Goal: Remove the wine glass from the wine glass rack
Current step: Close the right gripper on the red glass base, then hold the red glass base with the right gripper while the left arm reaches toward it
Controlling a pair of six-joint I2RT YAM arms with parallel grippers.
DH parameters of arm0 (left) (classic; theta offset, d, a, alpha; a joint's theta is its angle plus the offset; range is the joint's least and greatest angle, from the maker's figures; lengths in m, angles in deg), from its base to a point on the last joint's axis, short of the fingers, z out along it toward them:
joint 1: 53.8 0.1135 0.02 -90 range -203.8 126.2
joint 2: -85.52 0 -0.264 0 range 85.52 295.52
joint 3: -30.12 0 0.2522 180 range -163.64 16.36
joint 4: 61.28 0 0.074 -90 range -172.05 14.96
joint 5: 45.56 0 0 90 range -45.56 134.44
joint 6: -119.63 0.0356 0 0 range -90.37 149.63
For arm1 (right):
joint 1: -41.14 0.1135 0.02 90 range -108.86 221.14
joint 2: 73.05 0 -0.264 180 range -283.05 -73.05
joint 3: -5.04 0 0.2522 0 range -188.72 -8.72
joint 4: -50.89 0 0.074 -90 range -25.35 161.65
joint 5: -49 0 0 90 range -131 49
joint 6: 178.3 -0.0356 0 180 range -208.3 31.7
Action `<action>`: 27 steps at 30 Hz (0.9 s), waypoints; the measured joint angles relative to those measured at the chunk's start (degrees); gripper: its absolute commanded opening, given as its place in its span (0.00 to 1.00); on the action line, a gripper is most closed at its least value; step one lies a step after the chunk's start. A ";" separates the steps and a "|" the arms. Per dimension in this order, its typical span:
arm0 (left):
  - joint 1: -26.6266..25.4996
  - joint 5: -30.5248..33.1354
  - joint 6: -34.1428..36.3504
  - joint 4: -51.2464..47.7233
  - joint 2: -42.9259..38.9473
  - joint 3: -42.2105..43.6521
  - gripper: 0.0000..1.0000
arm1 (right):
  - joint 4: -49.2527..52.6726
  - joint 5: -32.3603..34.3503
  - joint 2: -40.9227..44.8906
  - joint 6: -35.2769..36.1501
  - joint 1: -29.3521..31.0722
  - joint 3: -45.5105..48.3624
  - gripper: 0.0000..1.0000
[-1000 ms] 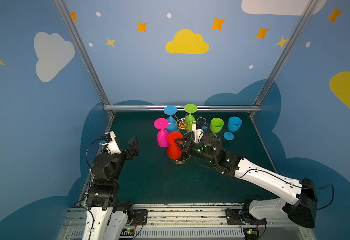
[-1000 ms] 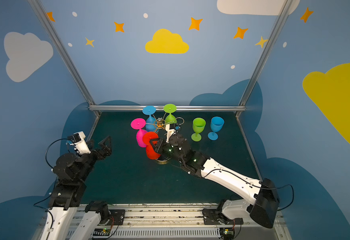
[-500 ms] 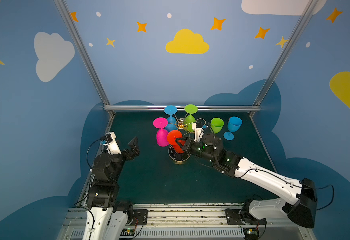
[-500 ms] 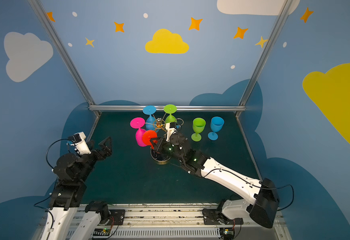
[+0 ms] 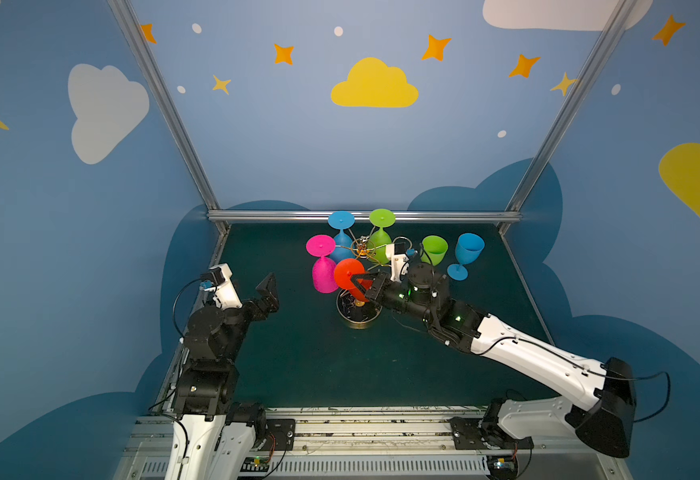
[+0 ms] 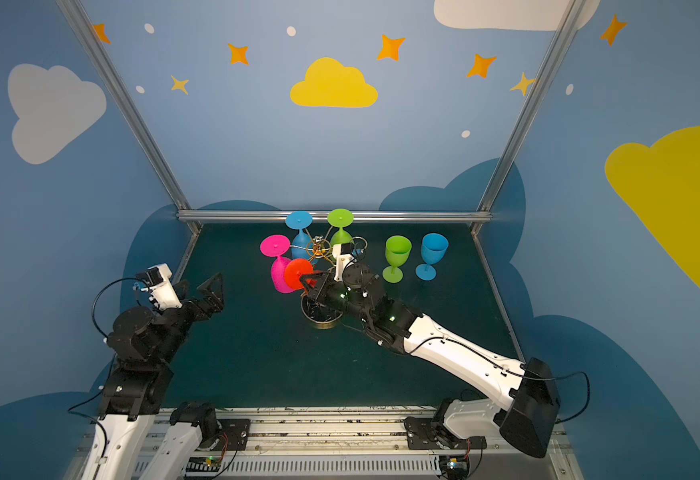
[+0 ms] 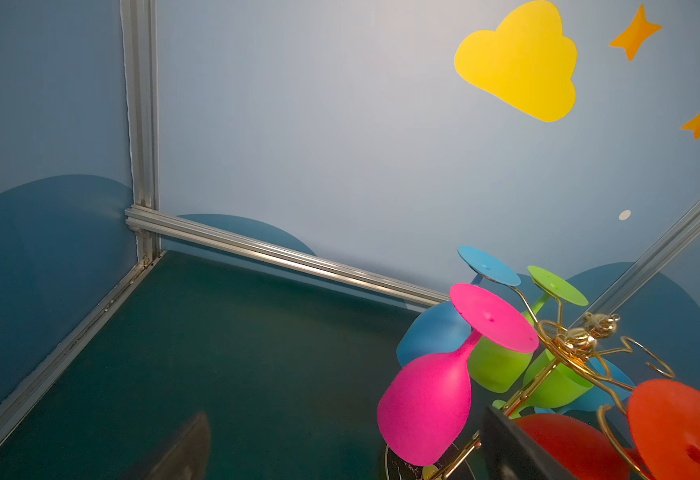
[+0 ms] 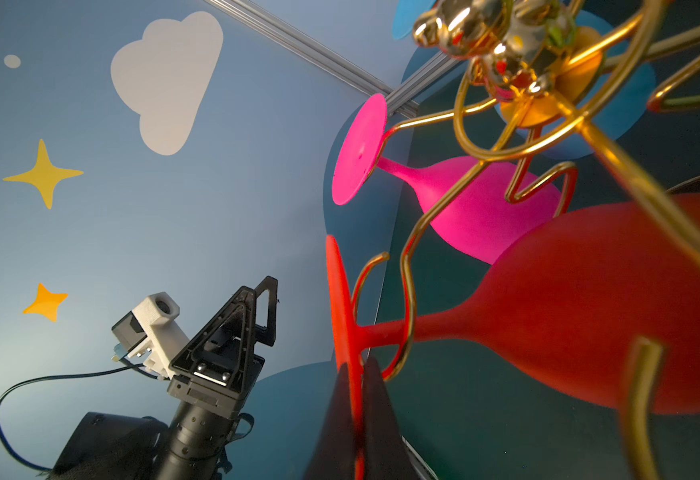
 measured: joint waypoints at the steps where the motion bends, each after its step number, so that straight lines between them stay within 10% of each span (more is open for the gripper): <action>1: 0.00 0.00 -0.02 0.00 0.00 0.00 1.00 | -0.13 -0.26 0.02 -0.17 -0.04 0.00 0.00; 27: -0.02 -0.02 -0.07 0.00 -0.66 0.31 1.00 | -1.31 -1.97 -1.62 -4.26 -0.68 -2.89 0.00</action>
